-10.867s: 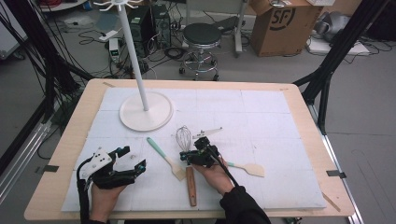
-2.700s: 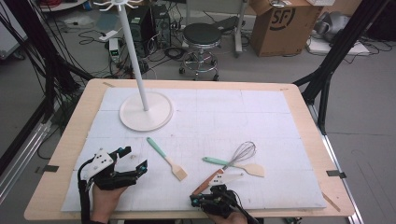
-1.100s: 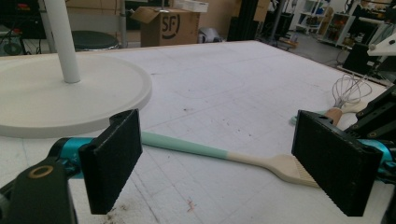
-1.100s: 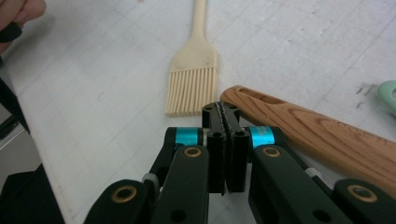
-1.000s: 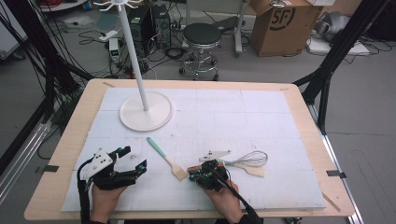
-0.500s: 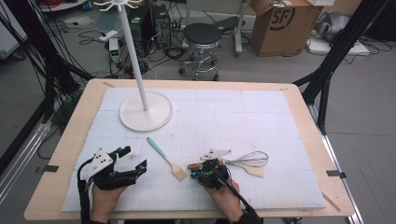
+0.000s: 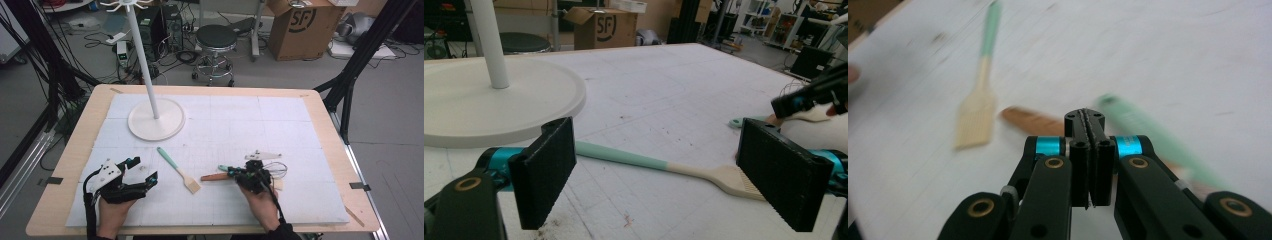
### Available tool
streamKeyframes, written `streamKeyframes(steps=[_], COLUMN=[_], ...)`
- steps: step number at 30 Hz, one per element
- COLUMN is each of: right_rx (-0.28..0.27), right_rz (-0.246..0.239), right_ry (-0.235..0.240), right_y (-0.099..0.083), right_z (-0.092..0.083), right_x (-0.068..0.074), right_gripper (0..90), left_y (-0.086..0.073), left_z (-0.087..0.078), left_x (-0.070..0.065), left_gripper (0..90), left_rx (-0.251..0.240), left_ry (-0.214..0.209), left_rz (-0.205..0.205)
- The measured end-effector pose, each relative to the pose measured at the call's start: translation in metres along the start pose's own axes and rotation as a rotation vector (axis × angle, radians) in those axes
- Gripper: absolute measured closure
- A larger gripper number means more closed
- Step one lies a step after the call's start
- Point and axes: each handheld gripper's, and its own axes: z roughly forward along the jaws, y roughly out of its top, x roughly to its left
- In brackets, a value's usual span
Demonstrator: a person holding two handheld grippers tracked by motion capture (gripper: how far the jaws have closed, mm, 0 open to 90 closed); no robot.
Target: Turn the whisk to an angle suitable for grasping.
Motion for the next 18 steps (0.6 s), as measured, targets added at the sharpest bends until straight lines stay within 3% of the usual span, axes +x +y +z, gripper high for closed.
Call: streamKeyframes(steps=[2, 6, 9, 18], right_rx=[-0.012, 0.007, 0.017, 0.043], right_rz=[0.026, 0.027, -0.001, -0.009], right_ry=[-0.029, -0.067, -0.103, -0.141], right_y=[0.004, 0.005, 0.004, -0.007], right_z=[-0.004, -0.004, -0.002, -0.004], right_x=[-0.012, -0.022, -0.022, -0.028], right_gripper=[89.8, 89.8, 89.8, 89.8], left_y=[0.000, 0.000, 0.000, 0.000], left_z=[0.000, 0.001, 0.000, 0.000], left_x=[0.000, 0.000, 0.000, 0.000], left_gripper=[16.6, 16.6, 16.6, 16.7], left_rx=[0.001, 0.003, 0.001, 0.001], left_ry=[-0.002, 0.000, -0.002, -0.004], left_rz=[-0.003, 0.001, -0.003, -0.002])
